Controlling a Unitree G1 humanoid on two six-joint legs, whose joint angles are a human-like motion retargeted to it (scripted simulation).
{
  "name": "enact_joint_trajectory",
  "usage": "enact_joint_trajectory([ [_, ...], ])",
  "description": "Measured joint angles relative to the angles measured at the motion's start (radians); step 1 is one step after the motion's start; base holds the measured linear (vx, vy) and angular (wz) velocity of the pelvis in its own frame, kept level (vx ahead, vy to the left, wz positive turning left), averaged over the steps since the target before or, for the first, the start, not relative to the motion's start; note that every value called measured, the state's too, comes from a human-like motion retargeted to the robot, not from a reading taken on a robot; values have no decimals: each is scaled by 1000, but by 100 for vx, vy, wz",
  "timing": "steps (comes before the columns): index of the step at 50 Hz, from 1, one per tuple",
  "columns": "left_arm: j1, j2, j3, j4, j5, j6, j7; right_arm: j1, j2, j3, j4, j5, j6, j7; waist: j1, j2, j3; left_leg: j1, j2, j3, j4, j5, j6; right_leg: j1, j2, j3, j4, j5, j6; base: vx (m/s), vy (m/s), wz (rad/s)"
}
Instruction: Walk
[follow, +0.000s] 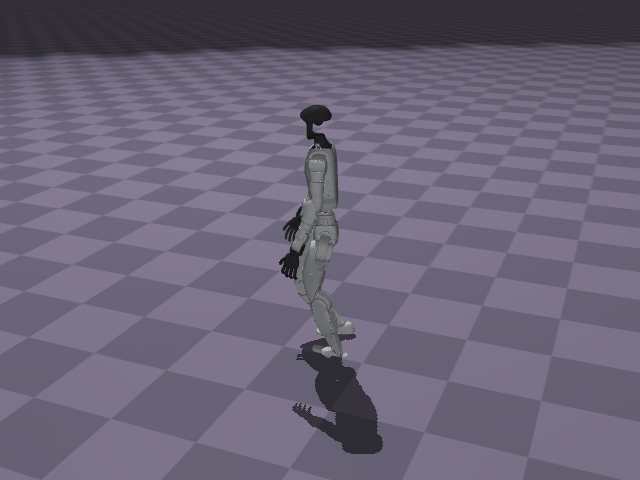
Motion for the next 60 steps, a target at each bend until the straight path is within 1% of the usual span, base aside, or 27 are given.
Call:
enact_joint_trajectory([
  [2,-5,-8,-5,15,3,-2,-6,8,0,-4,27,4,7,14,-8,34,4,58,48,-45,-82,16,-10,-38,69,-12,-98,26,-4,34,1,67],
  [3,3,-13,-10,18,6,-3,-7,24,5,-6,38,6,10,16,-15,28,10,68,35,-58,-73,8,-8,-60,78,-3,-122,30,3,34,0,73],
  [5,2,-21,-13,29,14,-7,-14,36,9,-11,69,10,17,29,-23,62,10,115,89,-99,-145,19,-17,-83,151,-11,-243,77,11,36,-1,68],
  [8,20,-37,-21,32,28,-13,-20,80,24,-19,103,11,27,42,-39,49,20,144,70,-140,-132,-1,-13,-135,193,19,-326,105,41,34,-1,73],
  [15,49,-54,-29,41,65,-25,-30,136,49,-44,171,11,40,79,-62,70,18,221,108,-237,-142,-47,-11,-184,319,64,-516,198,80,37,-4,61],
  [20,64,-52,-41,51,91,-26,-30,162,55,-68,198,12,46,86,-72,74,23,306,126,-295,-134,-83,-8,-176,365,62,-490,252,81,40,-6,50],
  [25,73,-52,-47,60,104,-19,-25,171,55,-89,206,5,49,71,-78,82,29,380,140,-295,-59,-107,-35,-145,394,41,-377,256,52,43,-5,46],
  [27,75,-53,-48,61,101,-15,-22,168,53,-94,201,0,48,62,-80,95,30,389,151,-280,17,-98,-71,-120,408,26,-346,224,27,43,-6,47],
  [29,75,-53,-48,59,95,-13,-20,162,49,-95,191,-4,47,52,-82,114,32,378,169,-246,126,-59,-129,-88,423,4,-327,196,2,41,-6,56],
  [33,67,-51,-46,42,77,-14,-14,141,32,-87,152,-10,40,29,-74,172,32,299,197,-189,430,43,-277,-17,470,-39,-338,156,-46,37,-6,55],
  [35,52,-46,-41,22,68,-16,-10,118,15,-80,125,-13,38,18,-63,209,29,219,212,-157,610,92,-353,22,497,-61,-378,144,-68,34,-6,53],
  [37,43,-40,-39,-2,63,-22,-1,99,-1,-71,100,-20,33,6,-41,228,26,127,236,-92,760,110,-380,61,504,-73,-400,122,-81,35,-7,52],
  [38,33,-35,-35,-17,60,-24,1,81,-11,-66,87,-26,31,0,-30,235,24,65,253,-57,828,104,-377,82,505,-76,-425,117,-84,35,-8,49],
  [40,30,-30,-32,-42,55,-30,9,58,-24,-54,65,-37,26,-14,0,244,19,-42,294,2,931,62,-351,120,505,-85,-446,98,-86,36,-9,43],
  [42,16,-19,-18,-65,48,-30,9,7,-40,-42,48,-49,25,-23,32,242,7,-172,328,49,974,19,-307,166,499,-78,-520,104,-82,38,-9,27],
  [44,24,-17,-10,-76,40,-34,15,-23,-48,-28,28,-59,19,-34,65,241,3,-263,361,77,963,-28,-266,216,493,-74,-548,88,-81,41,-8,17],
  [45,18,-12,-3,-78,35,-32,13,-53,-55,-23,19,-64,18,-35,78,229,4,-310,364,92,933,-36,-246,254,480,-63,-598,95,-79,43,-6,11],
  [48,33,-13,11,-65,25,-32,16,-104,-59,-4,-15,-71,4,-42,109,213,8,-403,375,116,792,-41,-214,339,459,-43,-657,79,-78,46,-4,5],
  [50,44,-18,21,-44,22,-31,16,-135,-59,10,-38,-75,-6,-46,123,198,7,-452,367,125,662,-19,-208,389,440,-30,-698,68,-77,48,0,4],
  [53,61,-30,35,-1,19,-28,14,-173,-56,31,-69,-91,-16,-43,131,173,-7,-499,338,128,421,48,-214,453,406,-21,-767,61,-75,50,3,11],
  [54,71,-35,38,11,20,-26,13,-179,-52,37,-78,-98,-19,-42,134,174,-11,-518,335,124,372,54,-217,466,406,-21,-769,51,-76,49,7,13],
  [55,84,-40,39,22,20,-24,12,-182,-47,43,-87,-104,-22,-41,137,180,-15,-540,334,118,339,53,-219,477,412,-22,-761,38,-78,46,9,50],
  [57,123,-68,43,51,26,-25,18,-159,-16,56,-98,-118,-25,-45,110,175,-32,-563,300,101,267,78,-213,492,403,-51,-741,17,-79,50,9,52],
  [58,117,-60,54,59,23,-22,11,-178,-26,62,-103,-120,-24,-38,126,166,-41,-567,306,119,231,75,-209,497,397,-30,-741,3,-80,58,8,-9],
  [60,128,-65,62,76,21,-16,7,-177,-16,67,-103,-122,-23,-31,136,161,-51,-586,301,130,243,83,-200,503,396,-19,-708,-17,-83,58,10,-12],
])
